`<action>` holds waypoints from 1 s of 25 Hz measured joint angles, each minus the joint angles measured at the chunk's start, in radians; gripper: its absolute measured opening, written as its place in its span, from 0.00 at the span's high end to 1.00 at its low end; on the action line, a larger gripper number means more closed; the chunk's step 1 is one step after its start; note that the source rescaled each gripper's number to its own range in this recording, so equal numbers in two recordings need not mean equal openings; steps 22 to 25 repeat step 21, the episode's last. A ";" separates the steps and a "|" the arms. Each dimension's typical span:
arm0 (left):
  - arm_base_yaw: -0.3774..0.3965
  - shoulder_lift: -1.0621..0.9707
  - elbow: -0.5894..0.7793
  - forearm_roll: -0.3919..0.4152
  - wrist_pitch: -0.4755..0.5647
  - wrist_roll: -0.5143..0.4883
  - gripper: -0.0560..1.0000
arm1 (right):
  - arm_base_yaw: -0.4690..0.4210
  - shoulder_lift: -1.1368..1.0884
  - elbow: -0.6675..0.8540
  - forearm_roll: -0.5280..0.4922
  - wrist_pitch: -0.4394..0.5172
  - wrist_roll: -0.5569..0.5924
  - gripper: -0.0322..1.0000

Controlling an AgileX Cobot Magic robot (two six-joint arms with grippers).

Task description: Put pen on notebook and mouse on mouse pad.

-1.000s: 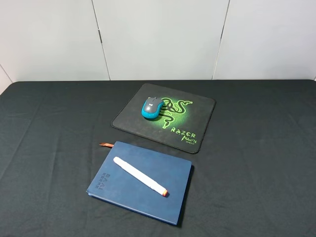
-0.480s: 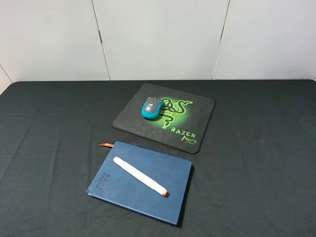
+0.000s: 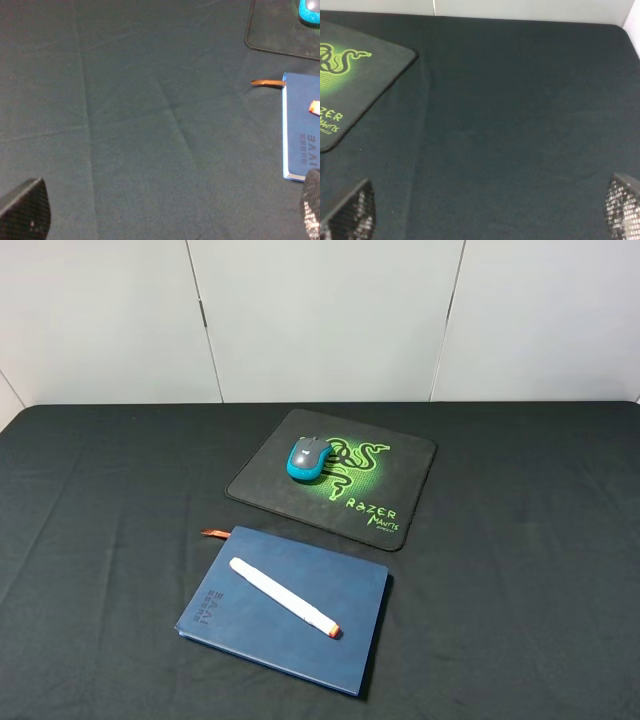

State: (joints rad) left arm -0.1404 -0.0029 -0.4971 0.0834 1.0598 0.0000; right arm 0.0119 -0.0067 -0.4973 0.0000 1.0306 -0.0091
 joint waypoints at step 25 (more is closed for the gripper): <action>0.000 0.000 0.000 0.000 0.000 0.000 0.00 | 0.000 0.000 0.000 0.011 0.000 -0.001 0.00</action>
